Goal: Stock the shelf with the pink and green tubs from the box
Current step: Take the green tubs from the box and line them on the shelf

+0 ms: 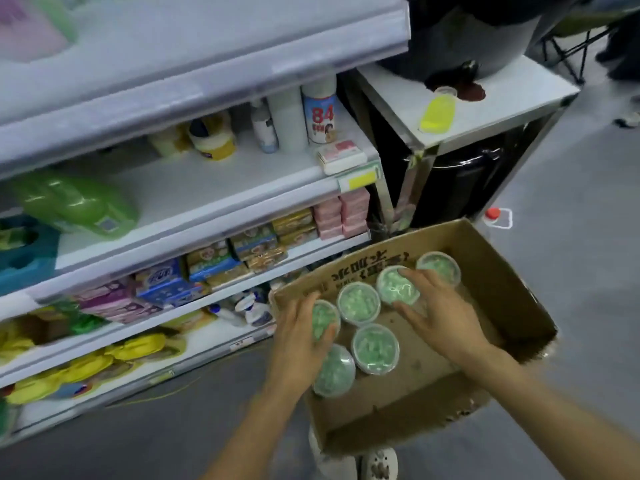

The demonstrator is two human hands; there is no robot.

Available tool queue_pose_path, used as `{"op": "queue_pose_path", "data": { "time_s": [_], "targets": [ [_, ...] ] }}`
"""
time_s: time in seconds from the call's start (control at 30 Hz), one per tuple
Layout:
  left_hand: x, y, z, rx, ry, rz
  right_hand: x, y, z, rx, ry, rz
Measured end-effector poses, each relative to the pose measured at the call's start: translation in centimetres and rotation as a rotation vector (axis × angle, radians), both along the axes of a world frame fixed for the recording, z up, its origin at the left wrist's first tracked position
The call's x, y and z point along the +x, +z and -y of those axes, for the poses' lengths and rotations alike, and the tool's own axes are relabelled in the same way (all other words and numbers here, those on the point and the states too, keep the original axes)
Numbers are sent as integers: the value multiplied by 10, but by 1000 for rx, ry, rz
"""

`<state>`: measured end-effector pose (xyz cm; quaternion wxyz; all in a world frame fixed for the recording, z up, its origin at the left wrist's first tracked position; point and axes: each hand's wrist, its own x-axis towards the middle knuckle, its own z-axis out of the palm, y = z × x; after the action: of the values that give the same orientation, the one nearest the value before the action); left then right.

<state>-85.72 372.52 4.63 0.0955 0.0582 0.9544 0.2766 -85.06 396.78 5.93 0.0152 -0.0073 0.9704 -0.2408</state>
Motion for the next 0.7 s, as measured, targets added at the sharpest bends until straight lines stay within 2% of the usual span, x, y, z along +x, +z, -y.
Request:
{"op": "queue_pose_path", "data": {
  "time_s": [0.1,0.2,0.27,0.4,0.5,0.6,0.7],
  "targets": [
    [0,-66,-7,-15,66,195,8,-54,-10,-18,-30,182],
    [-2,-127,-9,-125,109,399,10,-103,-12,-86,-43,386],
    [-5,-159,-9,-159,120,521,9,-134,-11,-115,-81,522],
    [-9,-203,-14,-241,136,693,4,-185,-3,-183,-158,668],
    [-6,-220,-17,-266,182,710,1,-209,7,-282,-270,730],
    [-5,-220,-17,-293,226,640,0,-226,13,-426,-395,796],
    [-3,-214,-17,-313,208,549,3,-237,12,-408,-481,774]
  ]
}}
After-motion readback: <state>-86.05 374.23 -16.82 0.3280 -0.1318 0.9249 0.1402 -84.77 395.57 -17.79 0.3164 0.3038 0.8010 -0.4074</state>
